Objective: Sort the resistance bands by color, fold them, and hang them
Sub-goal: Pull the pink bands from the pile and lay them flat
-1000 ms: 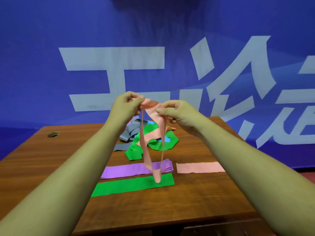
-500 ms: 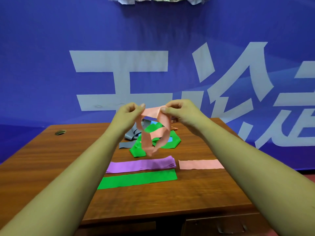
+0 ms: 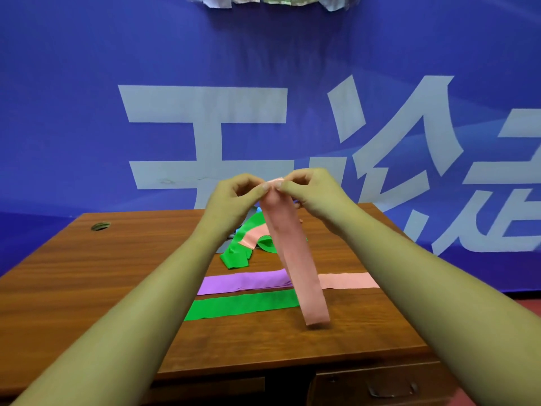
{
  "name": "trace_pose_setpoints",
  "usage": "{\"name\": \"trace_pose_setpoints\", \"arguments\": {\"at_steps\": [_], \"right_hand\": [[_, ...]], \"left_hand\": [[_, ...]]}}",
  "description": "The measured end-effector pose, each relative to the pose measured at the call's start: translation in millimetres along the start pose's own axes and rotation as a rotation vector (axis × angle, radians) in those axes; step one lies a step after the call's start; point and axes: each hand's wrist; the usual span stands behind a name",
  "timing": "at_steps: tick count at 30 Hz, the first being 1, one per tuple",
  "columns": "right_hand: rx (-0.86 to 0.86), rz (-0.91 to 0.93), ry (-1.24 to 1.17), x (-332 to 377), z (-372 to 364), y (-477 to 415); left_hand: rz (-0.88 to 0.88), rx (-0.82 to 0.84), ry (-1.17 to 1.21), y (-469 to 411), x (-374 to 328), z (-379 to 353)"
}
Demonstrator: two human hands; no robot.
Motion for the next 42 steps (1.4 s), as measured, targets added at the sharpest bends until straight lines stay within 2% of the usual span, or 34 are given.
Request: {"name": "trace_pose_setpoints", "arguments": {"at_steps": [3,5,8,13,18,20,22,25,30,33,37,42], "right_hand": [[-0.034,0.06,0.108,-0.9,7.4,3.6],[0.033,0.068,0.134,0.5,11.3,6.3],[0.074,0.042,0.084,2.3,14.5,8.1],[-0.016,0.014,0.029,3.8,21.9,6.5],[0.067,-0.039,0.142,8.6,29.0,10.0],[0.065,-0.037,0.185,10.3,32.8,8.9],[0.039,-0.046,0.157,11.1,38.8,4.7],[-0.043,-0.066,0.09,6.2,54.9,-4.0],[-0.273,-0.181,-0.031,-18.3,94.5,-7.1],[-0.434,-0.244,-0.074,-41.4,122.2,-2.6],[-0.62,-0.332,-0.072,-77.4,156.7,6.5],[-0.753,-0.457,-0.051,-120.4,184.8,22.9]], "left_hand": [[-0.021,0.032,-0.027,-0.4,-0.3,-6.4],[-0.03,0.052,-0.045,-0.4,-0.7,-10.2],[-0.001,0.068,0.004,-2.4,5.4,-16.2],[0.055,0.088,0.113,-1.2,13.9,-27.2],[0.073,0.13,0.155,-0.5,18.6,-41.0],[0.127,0.171,0.205,3.4,20.8,-50.3],[0.187,0.299,0.295,10.4,23.1,-63.7],[0.227,0.465,0.318,23.5,30.8,-86.7],[0.349,0.569,0.301,43.0,50.9,-111.5],[0.402,0.65,0.179,50.6,59.9,-117.1],[0.422,0.705,-0.021,52.6,72.0,-119.2],[0.444,0.677,-0.013,43.1,86.3,-118.8]]}}
Point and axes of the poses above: each hand's wrist, its own y-axis away from the middle knuckle, its own z-axis out of the back of the hand, x = y × z, and after that the axes turned 12 degrees about -y, right-handed
